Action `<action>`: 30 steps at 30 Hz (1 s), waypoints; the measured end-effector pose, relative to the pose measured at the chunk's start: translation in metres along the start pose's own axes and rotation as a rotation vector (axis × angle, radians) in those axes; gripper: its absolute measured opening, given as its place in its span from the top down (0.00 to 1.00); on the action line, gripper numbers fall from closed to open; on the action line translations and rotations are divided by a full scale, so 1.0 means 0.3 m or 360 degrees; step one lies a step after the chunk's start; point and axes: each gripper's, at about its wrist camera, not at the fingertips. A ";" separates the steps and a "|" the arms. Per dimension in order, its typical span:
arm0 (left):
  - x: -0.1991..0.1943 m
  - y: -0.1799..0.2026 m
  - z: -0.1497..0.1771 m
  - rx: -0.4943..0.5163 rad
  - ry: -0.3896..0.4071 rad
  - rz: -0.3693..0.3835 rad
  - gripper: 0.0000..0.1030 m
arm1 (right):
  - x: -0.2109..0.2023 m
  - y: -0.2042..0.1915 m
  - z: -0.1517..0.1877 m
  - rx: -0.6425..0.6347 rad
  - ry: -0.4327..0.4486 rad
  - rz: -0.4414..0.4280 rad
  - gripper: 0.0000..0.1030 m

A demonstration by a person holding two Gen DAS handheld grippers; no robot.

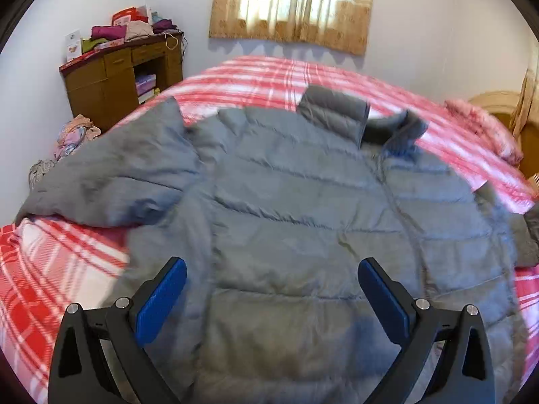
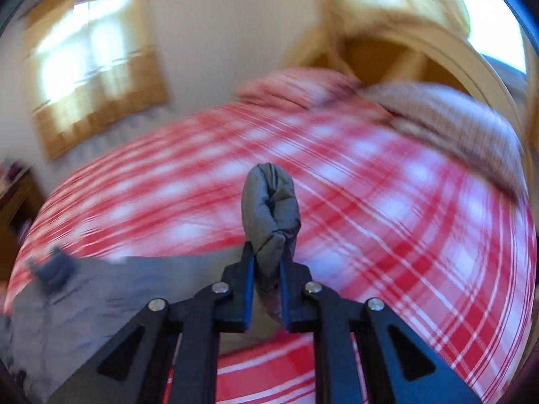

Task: Fold large clothes
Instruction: 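Grasp the jacket sleeve cuff with the right gripper and lift it, then carry the sleeve across the jacket front and lay it down with the right gripper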

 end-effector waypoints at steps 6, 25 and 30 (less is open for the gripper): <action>-0.183 -0.131 0.003 -0.0042 0.0131 -0.0056 0.01 | -0.107 -0.495 0.159 -0.0348 -0.0088 -0.0393 0.85; -0.323 -0.397 0.058 -0.0030 0.0287 -0.0216 0.01 | 0.005 -1.353 0.820 -0.0711 -0.0573 -0.0908 0.85; -0.295 -0.405 0.070 -0.0045 0.0249 -0.0220 0.01 | 0.019 -1.387 0.897 -0.0719 -0.0703 -0.1051 0.80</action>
Point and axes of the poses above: each gripper's, at about its wrist camera, not at the fingertips, and x roughly the way its jaws point, y to its right, z to its underside, and after that the axes turned 7 degrees about x, right-handed
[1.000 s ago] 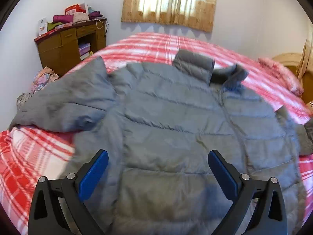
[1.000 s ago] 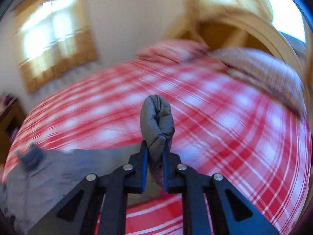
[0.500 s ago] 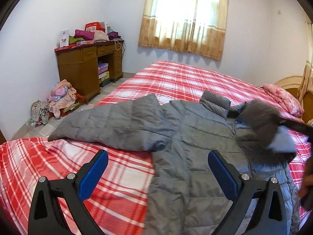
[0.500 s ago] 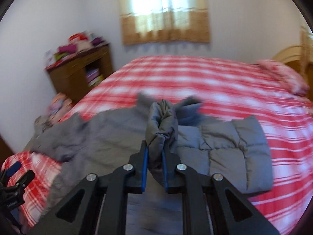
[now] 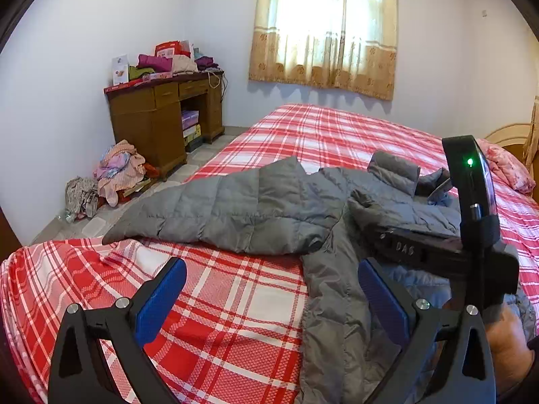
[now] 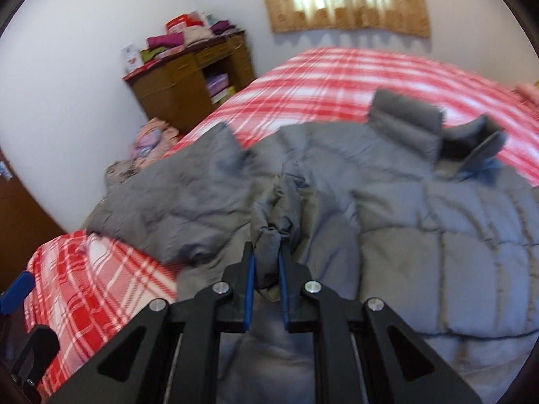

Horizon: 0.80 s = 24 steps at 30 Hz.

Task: Fold large clothes
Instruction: 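Carry the sleeve across the jacket front and lay it down with the right gripper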

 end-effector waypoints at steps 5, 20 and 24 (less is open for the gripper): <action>0.030 0.012 -0.009 0.0008 -0.0028 -0.0014 0.01 | -0.017 0.047 0.022 0.0167 -0.0086 -0.0226 0.24; 0.296 0.308 -0.215 0.0166 -0.0073 -0.0103 0.01 | -0.475 0.789 -0.047 0.0580 0.0475 0.0657 0.47; 0.438 0.406 -0.198 0.0193 -0.0195 -0.0204 0.01 | -0.405 0.916 -0.008 0.0669 0.0340 0.0678 0.49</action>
Point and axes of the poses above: each gripper's, at about its wrist camera, not at the fingertips, and x roughly the way its jaws point, y to its right, z to its underside, and after that the axes turned 7 degrees about x, right-handed
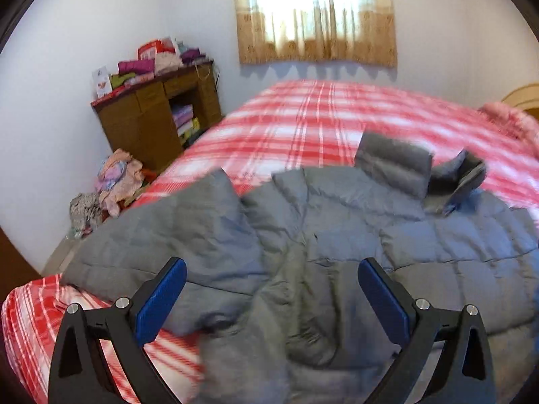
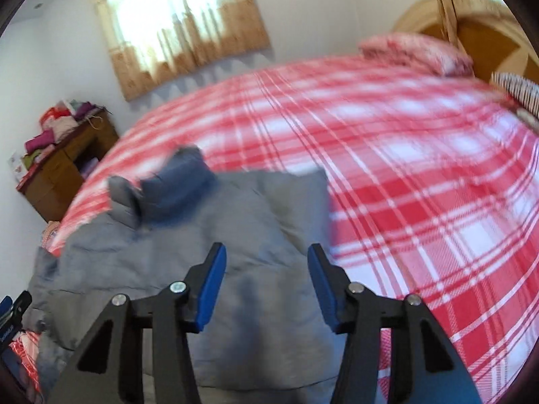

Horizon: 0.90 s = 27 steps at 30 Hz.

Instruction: Fold large clothes

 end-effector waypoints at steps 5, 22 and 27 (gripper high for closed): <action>0.144 0.063 0.074 0.0059 -0.0186 -0.0087 0.01 | 0.052 0.040 0.078 0.0003 -0.0075 -0.0016 0.51; -0.015 -0.120 0.080 -0.0265 0.0085 -0.0140 0.01 | 0.099 -0.005 0.097 -0.0161 -0.0075 0.0099 0.24; -0.149 -0.456 0.085 -0.0553 0.0198 -0.0195 0.01 | 0.098 -0.005 0.096 -0.0150 -0.0075 0.0091 0.20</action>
Point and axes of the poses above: each gripper's, at about its wrist camera, not at the fingertips, and x roughly the way its jaws point, y to its right, z to its underside, and after that the axes turned 7 degrees about x, right-handed
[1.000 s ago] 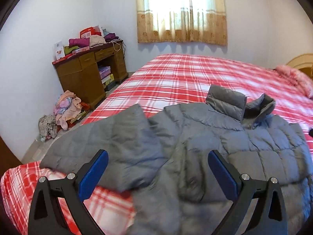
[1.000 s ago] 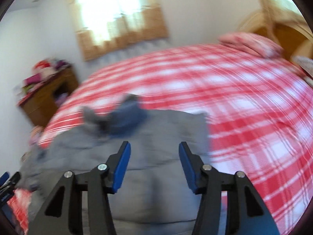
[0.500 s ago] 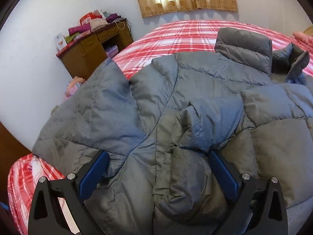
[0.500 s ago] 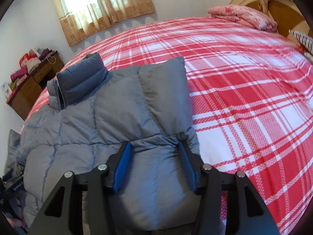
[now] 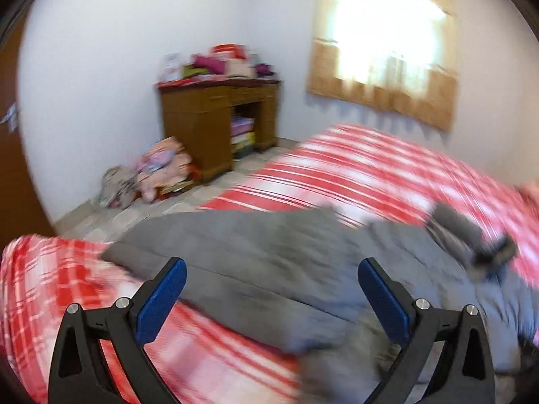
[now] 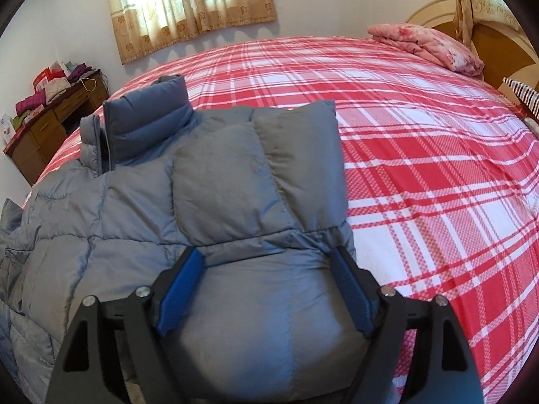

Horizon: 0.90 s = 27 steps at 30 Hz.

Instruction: Fold large clothes

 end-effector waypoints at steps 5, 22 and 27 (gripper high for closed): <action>0.151 -0.361 -0.010 -0.0520 -0.0298 -0.0256 0.01 | 0.003 -0.004 -0.001 -0.0005 0.0000 0.0015 0.19; 0.426 -0.486 0.093 -0.0844 -0.0432 0.0000 0.94 | 0.015 -0.001 -0.002 -0.0004 0.0000 0.0023 0.17; 0.351 -0.434 0.019 -0.0664 -0.0257 -0.0030 0.96 | 0.016 0.003 -0.002 0.0003 0.0004 0.0018 0.17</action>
Point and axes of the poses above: each gripper's, at about its wrist camera, not at the fingertips, and x roughly the way its jaws point, y to its right, z to its underside, and after that the axes turned 7 degrees about x, right-handed
